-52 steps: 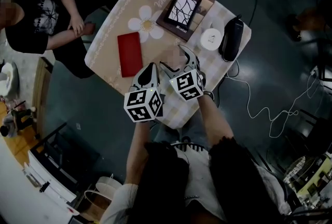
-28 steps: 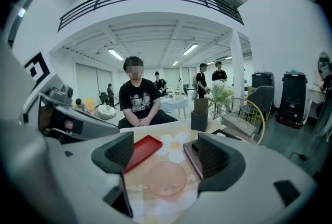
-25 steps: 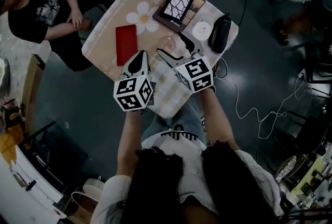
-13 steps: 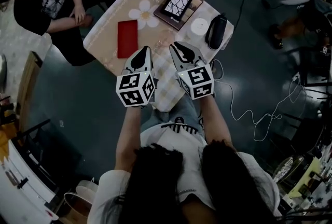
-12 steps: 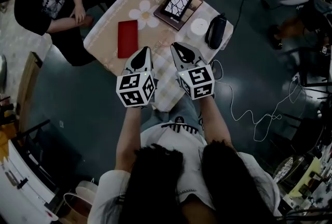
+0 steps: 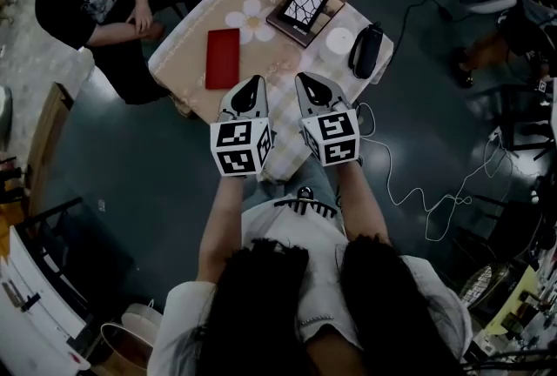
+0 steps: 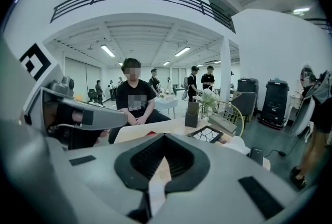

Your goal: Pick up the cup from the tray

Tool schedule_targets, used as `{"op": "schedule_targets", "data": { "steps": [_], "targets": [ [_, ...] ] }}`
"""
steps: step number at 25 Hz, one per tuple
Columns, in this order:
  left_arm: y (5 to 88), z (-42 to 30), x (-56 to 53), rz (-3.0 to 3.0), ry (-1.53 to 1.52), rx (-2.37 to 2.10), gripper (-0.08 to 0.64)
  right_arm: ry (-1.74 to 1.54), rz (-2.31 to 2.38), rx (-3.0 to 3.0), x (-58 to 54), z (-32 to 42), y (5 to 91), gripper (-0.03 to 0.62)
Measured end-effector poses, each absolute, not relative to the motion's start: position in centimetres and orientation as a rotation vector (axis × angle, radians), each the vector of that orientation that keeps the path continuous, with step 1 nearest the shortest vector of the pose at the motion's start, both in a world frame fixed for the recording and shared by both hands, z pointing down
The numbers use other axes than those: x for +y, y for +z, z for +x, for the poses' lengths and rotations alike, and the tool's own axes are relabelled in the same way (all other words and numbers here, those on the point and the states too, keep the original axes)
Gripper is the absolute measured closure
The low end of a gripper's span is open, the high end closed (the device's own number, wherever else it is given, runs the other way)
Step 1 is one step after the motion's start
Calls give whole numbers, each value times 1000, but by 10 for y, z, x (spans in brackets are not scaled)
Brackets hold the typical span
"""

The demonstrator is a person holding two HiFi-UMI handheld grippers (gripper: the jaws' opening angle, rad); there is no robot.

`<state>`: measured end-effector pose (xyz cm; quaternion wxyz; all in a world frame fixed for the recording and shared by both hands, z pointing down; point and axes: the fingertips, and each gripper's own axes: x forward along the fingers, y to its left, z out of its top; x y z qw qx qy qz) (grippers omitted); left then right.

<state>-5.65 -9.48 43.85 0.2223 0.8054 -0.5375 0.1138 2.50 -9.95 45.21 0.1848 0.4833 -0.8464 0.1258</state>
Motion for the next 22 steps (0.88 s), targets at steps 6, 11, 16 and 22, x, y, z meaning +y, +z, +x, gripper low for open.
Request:
{"op": "schedule_targets", "data": {
  "steps": [6,11,16,22],
  "targets": [
    [434,-50,-87,2239,281,-1458,554,335,1354,-2376,-90,22,449,586],
    [431,-52,-82,2242,271,-1456,554,315,1359,-2372,-85,18,445,586],
    [431,-52,-78,2245,266,-1456,554,301,1370,-2372,-82,19,441,586],
    [426,-51,-76,2255,259,-1457,554,304,1375,-2371,-79,21,440,586]
  ]
}}
